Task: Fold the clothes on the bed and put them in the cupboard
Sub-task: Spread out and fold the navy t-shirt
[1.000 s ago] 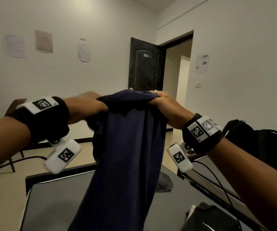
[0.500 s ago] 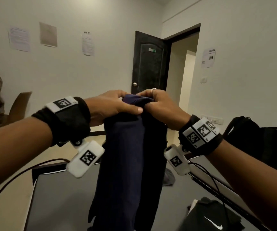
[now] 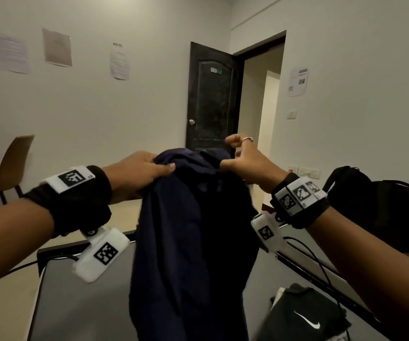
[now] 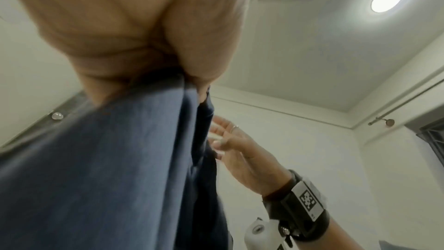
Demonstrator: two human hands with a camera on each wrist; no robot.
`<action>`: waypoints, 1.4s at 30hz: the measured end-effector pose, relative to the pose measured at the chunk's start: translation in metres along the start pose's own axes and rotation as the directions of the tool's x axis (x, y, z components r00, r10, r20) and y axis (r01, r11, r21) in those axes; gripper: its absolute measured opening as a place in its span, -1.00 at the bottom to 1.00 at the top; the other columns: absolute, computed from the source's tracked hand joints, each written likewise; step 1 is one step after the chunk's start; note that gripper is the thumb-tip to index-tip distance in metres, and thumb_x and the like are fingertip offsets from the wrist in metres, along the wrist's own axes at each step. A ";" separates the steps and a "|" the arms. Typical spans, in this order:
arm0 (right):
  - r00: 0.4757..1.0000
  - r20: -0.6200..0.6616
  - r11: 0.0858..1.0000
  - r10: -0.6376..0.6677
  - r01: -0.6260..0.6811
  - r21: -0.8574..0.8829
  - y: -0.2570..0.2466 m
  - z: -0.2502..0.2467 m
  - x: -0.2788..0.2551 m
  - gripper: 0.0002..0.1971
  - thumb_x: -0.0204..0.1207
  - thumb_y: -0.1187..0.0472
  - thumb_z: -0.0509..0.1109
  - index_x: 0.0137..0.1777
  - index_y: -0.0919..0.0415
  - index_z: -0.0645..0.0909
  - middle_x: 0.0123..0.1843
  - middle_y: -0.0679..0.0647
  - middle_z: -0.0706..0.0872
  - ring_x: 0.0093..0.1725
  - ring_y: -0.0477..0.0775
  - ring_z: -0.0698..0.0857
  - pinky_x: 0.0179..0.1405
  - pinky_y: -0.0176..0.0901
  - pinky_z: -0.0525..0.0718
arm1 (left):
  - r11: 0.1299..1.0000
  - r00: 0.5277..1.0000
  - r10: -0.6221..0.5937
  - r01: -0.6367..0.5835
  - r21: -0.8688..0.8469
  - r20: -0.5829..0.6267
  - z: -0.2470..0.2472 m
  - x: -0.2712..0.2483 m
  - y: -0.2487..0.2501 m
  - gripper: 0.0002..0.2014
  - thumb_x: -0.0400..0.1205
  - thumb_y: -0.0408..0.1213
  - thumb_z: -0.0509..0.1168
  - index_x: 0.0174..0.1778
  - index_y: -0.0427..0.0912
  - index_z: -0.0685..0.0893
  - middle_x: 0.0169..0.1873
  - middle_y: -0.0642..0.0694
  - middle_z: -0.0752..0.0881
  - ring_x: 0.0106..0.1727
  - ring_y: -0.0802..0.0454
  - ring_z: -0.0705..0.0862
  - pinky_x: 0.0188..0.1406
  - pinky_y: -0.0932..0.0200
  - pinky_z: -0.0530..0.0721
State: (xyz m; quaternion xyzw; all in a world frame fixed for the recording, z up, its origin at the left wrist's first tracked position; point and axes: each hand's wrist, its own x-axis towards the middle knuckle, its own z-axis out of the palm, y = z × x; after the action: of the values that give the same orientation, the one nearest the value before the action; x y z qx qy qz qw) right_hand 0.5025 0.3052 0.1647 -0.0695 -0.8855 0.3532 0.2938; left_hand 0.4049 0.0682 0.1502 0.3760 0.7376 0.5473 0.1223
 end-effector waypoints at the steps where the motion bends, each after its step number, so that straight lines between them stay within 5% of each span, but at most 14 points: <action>1: 0.995 -0.011 0.994 -0.104 0.104 -0.014 -0.002 0.006 -0.004 -0.26 0.39 0.19 0.63 0.51 -0.08 0.34 0.53 0.03 0.41 0.44 0.02 0.49 0.30 -0.12 0.62 | 0.999 0.999 0.038 -0.038 0.017 -0.027 0.003 0.001 0.002 -0.75 0.70 -0.15 0.35 0.10 -0.28 0.76 -0.04 -0.19 0.85 -0.05 -0.09 0.84 -0.06 0.02 0.83; 4: 0.914 0.188 0.933 -0.360 0.348 0.096 -0.016 0.027 -0.017 0.09 0.35 0.23 0.69 0.73 -0.15 0.04 0.60 -0.09 0.36 0.60 -0.07 0.38 0.54 -0.14 0.45 | 0.985 0.989 0.147 -0.147 0.093 0.007 0.012 0.002 0.006 -0.75 0.62 -0.09 0.45 0.05 -0.21 0.80 -0.09 -0.20 0.85 0.01 -0.18 0.83 0.16 -0.16 0.77; 7: 0.871 0.389 0.954 -0.301 0.273 0.128 -0.028 0.047 -0.022 0.14 0.41 0.34 0.64 0.76 -0.15 -0.07 0.43 -0.02 0.52 0.41 -0.01 0.62 0.44 -0.08 0.63 | 0.966 0.978 0.179 -0.195 0.170 0.106 0.019 0.000 0.006 -0.78 0.56 -0.14 0.50 -0.01 -0.22 0.80 -0.16 -0.24 0.84 -0.05 -0.25 0.82 0.11 -0.17 0.77; 10: 0.868 0.430 0.964 -0.248 0.266 0.020 -0.030 0.051 -0.015 -0.29 0.51 0.31 0.57 0.62 0.15 0.36 0.28 0.05 0.69 0.21 -0.01 0.74 0.28 -0.08 0.73 | 0.960 0.979 0.165 -0.188 0.206 0.123 0.012 -0.001 0.004 -0.73 0.50 -0.13 0.56 0.05 -0.15 0.79 -0.11 -0.19 0.84 -0.01 -0.21 0.81 0.12 -0.12 0.78; 13: 0.872 0.435 0.959 -0.223 0.277 -0.064 -0.030 0.038 -0.006 -0.68 0.53 0.17 0.58 0.26 0.16 0.69 0.05 0.05 0.79 0.00 -0.03 0.79 0.08 -0.13 0.79 | 0.935 0.980 0.010 -0.079 0.345 0.197 -0.006 -0.001 -0.003 -0.64 0.42 -0.27 0.63 0.10 -0.12 0.73 -0.05 -0.16 0.83 0.00 -0.16 0.82 0.04 -0.04 0.80; 16: 0.905 0.350 0.966 -0.242 0.259 -0.002 -0.030 0.018 0.002 -0.83 0.53 0.22 0.57 0.08 0.21 0.74 -0.07 0.04 0.78 -0.15 -0.15 0.76 -0.11 -0.31 0.73 | 0.844 0.943 -0.227 0.065 0.533 0.244 -0.023 -0.002 -0.013 -0.73 0.46 -0.39 0.59 0.06 -0.20 0.78 -0.10 -0.15 0.86 -0.08 -0.14 0.85 -0.02 -0.07 0.82; 21: 0.960 0.163 0.967 -0.226 0.202 0.152 -0.026 -0.018 0.017 -0.91 0.51 0.28 0.47 -0.15 0.14 0.61 -0.25 -0.03 0.66 -0.29 -0.17 0.66 -0.25 -0.33 0.64 | 0.661 0.952 -0.306 0.233 0.713 -0.027 -0.064 0.011 -0.015 -0.83 0.48 -0.26 0.60 -0.11 -0.23 0.81 -0.27 -0.15 0.85 -0.22 -0.16 0.84 -0.15 -0.18 0.82; 23: 0.971 0.172 0.950 -0.166 0.111 0.293 -0.019 -0.030 0.022 -0.94 0.42 0.19 0.34 -0.23 0.13 0.51 -0.33 -0.04 0.58 -0.36 -0.13 0.58 -0.39 -0.34 0.55 | 0.732 0.964 -0.248 0.249 0.634 -0.093 -0.083 0.012 -0.007 -0.91 0.53 -0.31 0.55 -0.15 -0.25 0.82 -0.29 -0.22 0.85 -0.25 -0.20 0.82 -0.14 -0.20 0.81; 26: 0.976 0.194 0.892 -0.104 0.005 0.452 -0.006 -0.043 0.028 -0.94 0.42 0.24 0.27 -0.13 0.18 0.53 -0.28 0.04 0.59 -0.33 -0.07 0.59 -0.40 -0.32 0.56 | 0.860 0.984 -0.034 0.119 0.496 -0.176 -0.110 0.015 0.009 -0.91 0.58 -0.52 0.43 -0.10 -0.30 0.83 -0.15 -0.36 0.83 -0.21 -0.22 0.79 -0.16 -0.10 0.80; 29: 0.994 0.057 0.911 -0.095 0.063 0.407 0.008 -0.057 0.042 -0.83 0.63 0.39 0.30 0.19 0.29 0.58 -0.01 0.20 0.68 -0.04 0.10 0.71 -0.03 -0.13 0.72 | 0.920 0.983 0.036 0.038 0.391 -0.179 -0.121 0.014 0.025 -0.67 0.53 -0.78 0.20 0.02 -0.41 0.76 -0.07 -0.43 0.80 -0.23 -0.22 0.79 -0.30 0.06 0.80; 33: 0.994 -0.058 0.960 -0.091 0.103 0.259 0.021 -0.056 0.062 -0.71 0.64 0.29 0.38 0.31 0.35 0.54 0.20 0.38 0.70 0.16 0.24 0.71 0.39 0.23 0.66 | 0.914 0.968 0.099 0.004 0.406 -0.232 -0.113 0.015 0.046 -0.69 0.51 -0.78 0.12 -0.09 -0.42 0.72 -0.10 -0.44 0.76 -0.11 -0.32 0.75 -0.25 0.01 0.79; 36: 0.992 0.009 0.992 -0.122 0.122 0.028 0.016 -0.044 0.064 -0.73 0.76 0.07 0.28 0.34 0.20 0.55 0.29 0.24 0.68 0.25 0.12 0.71 0.39 0.08 0.67 | 0.904 0.932 0.138 0.021 0.428 -0.336 -0.112 0.016 0.058 -0.65 0.46 -0.72 0.11 0.05 -0.50 0.70 -0.01 -0.52 0.74 0.02 -0.47 0.73 0.02 -0.14 0.69; 39: 0.981 0.124 0.988 -0.149 0.153 -0.028 0.008 -0.040 0.058 -0.63 0.79 -0.04 0.16 0.35 0.18 0.62 0.25 0.17 0.74 0.22 0.08 0.73 0.27 -0.09 0.70 | 0.917 0.928 0.122 0.030 0.397 -0.352 -0.111 0.009 0.064 -0.66 0.43 -0.69 0.09 0.06 -0.55 0.64 -0.19 -0.42 0.65 -0.24 -0.28 0.64 -0.25 0.13 0.55; 42: 0.976 0.201 0.996 -0.085 0.077 0.047 0.007 -0.045 0.051 -0.59 0.76 -0.14 0.16 0.20 0.15 0.68 0.11 0.08 0.79 0.09 0.00 0.79 0.07 -0.19 0.73 | 0.961 0.917 0.111 -0.002 0.275 -0.383 -0.111 0.000 0.065 -0.80 0.50 -0.54 0.24 0.00 -0.34 0.67 -0.24 -0.32 0.64 -0.45 -0.14 0.61 -0.57 0.22 0.63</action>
State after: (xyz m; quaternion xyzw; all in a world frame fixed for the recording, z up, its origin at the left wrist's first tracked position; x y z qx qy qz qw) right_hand 0.4860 0.3532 0.2096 0.0090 -0.9058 0.3635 0.2174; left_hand 0.3667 -0.0037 0.2494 0.2925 0.8032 0.5098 -0.0970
